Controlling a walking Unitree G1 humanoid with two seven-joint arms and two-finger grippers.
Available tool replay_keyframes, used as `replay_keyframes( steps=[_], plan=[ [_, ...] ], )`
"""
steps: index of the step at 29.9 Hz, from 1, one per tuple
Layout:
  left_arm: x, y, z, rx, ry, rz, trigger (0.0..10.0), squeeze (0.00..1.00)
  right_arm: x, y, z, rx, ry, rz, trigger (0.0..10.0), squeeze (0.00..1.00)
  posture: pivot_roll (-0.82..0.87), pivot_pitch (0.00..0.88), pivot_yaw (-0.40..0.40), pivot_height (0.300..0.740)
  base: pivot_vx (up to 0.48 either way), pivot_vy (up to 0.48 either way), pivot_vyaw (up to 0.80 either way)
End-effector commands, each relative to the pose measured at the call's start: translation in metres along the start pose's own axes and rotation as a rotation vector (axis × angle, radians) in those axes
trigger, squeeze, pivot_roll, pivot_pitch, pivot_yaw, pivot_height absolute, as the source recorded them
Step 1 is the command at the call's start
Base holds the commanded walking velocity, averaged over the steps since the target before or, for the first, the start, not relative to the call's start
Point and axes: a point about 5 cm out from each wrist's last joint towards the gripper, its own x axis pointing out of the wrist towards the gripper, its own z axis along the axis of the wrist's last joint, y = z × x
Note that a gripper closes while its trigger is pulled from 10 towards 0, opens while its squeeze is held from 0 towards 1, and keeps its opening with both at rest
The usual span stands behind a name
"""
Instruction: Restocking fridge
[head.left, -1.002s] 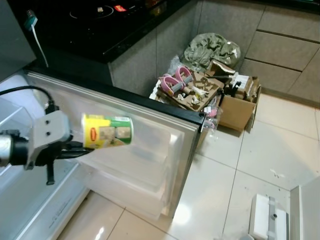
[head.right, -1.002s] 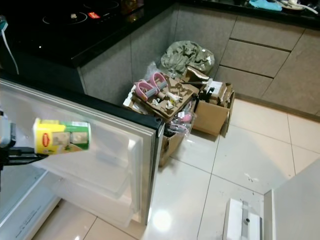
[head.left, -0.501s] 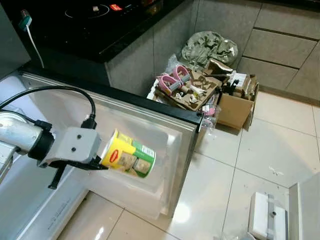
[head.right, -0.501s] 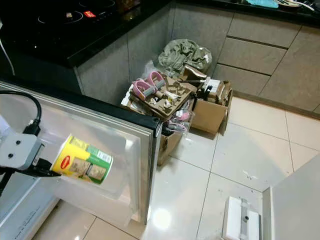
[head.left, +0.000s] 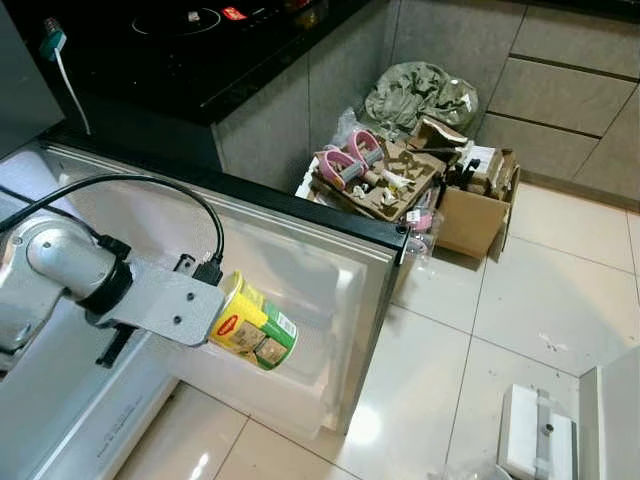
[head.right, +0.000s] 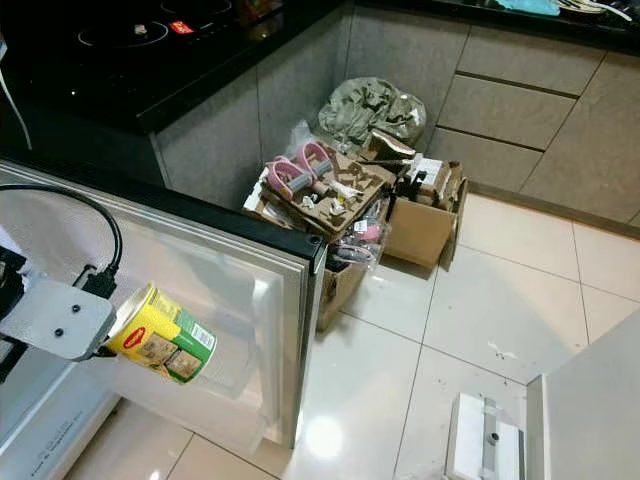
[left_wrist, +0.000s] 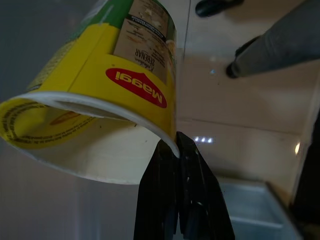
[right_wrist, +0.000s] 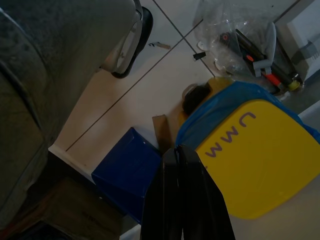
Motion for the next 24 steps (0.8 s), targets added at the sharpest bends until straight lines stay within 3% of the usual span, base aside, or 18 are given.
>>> replay_keyframes(
  steps=[1,11,14,24],
  plan=[
    [0.002,0.000,0.002,0.023,0.025,-0.015,10.0,0.00,0.000,0.002,-0.007,0.013,0.020,0.002,10.0,0.00,-0.07,0.109,-0.009,0.740,0.000,0.000,0.00],
    [0.008,0.015,0.002,0.124,0.232,0.065,10.0,0.00,0.000,0.003,-0.008,0.016,0.021,0.001,10.0,0.00,-0.07,0.108,-0.010,0.740,0.000,0.000,0.00],
    [0.011,0.020,0.006,0.142,0.243,0.097,10.0,0.00,0.000,0.003,-0.007,0.018,0.020,0.001,10.0,0.00,-0.07,0.108,-0.010,0.740,0.000,0.000,0.00],
    [0.030,0.016,0.002,0.172,0.304,0.077,10.0,0.00,0.000,0.005,-0.008,0.017,0.022,0.005,10.0,0.00,-0.07,0.116,-0.011,0.740,0.000,0.000,0.00]
  ],
)
